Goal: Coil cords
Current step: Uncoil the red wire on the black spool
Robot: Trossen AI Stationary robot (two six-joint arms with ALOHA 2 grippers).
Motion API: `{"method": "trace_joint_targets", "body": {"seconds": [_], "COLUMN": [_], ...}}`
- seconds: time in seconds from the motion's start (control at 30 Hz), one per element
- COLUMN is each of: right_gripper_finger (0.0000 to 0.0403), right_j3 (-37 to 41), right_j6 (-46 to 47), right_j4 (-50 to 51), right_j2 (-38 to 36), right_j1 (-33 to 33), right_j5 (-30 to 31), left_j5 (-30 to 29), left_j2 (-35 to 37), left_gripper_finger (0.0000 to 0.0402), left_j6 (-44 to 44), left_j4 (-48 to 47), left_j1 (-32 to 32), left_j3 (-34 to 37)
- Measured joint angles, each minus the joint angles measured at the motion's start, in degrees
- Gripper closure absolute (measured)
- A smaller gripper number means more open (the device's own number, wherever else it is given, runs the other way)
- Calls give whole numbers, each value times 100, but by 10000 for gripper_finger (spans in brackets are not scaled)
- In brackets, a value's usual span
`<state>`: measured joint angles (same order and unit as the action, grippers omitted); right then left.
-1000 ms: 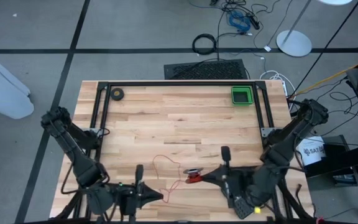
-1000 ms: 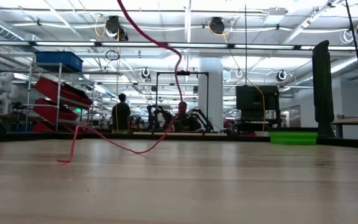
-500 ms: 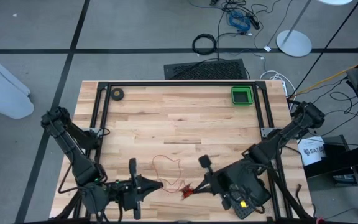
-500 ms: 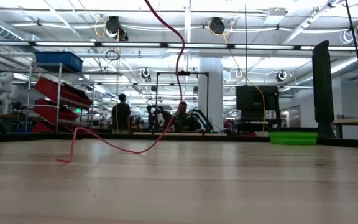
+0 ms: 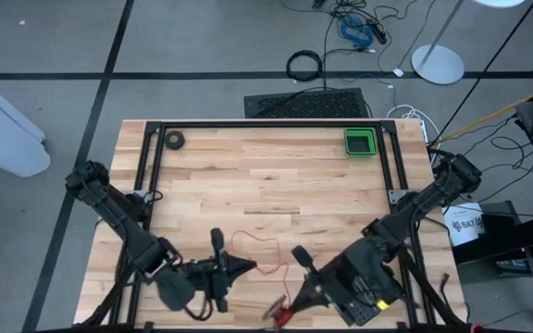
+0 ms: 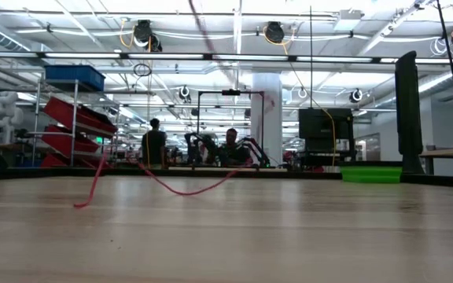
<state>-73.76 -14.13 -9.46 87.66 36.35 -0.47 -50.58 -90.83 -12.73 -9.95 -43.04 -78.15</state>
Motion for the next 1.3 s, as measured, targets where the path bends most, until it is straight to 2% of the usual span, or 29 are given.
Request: {"method": "trace_joint_targets", "body": {"seconds": [0.27,0.43,0.57,0.7,0.8,0.93,1.07,1.17,1.3], "right_gripper_finger": [403,403,403,403,403,403,403,403,403], "right_j3": [0,0,0,0,0,0,0,0,0], "right_j6": [-492,-681,-802,-646,-499,-296,-6,351,645], "right_j4": [-826,-817,-330,249,531,798,1073,1331,1483], "right_j2": [-93,-295,-410,-481,-481,-481,-479,-469,-358], "right_j1": [277,537,720,775,759,669,550,402,198], "right_j5": [152,1062,1820,2405,2609,2625,2614,2603,2574], "left_j5": [948,1610,1941,1944,1938,1716,1100,717,618], "left_j2": [0,0,15,130,259,467,617,660,660], "left_gripper_finger": [400,400,400,400,400,400,400,400,400], "left_j6": [620,642,640,642,645,645,556,262,-255], "left_j4": [-666,-953,-960,-964,-962,-962,-849,-612,-23], "left_j1": [190,80,-69,-254,-438,-750,-1086,-1272,-1356], "left_j3": [-2,-2,0,-1,-2,-2,-1,-2,0]}}
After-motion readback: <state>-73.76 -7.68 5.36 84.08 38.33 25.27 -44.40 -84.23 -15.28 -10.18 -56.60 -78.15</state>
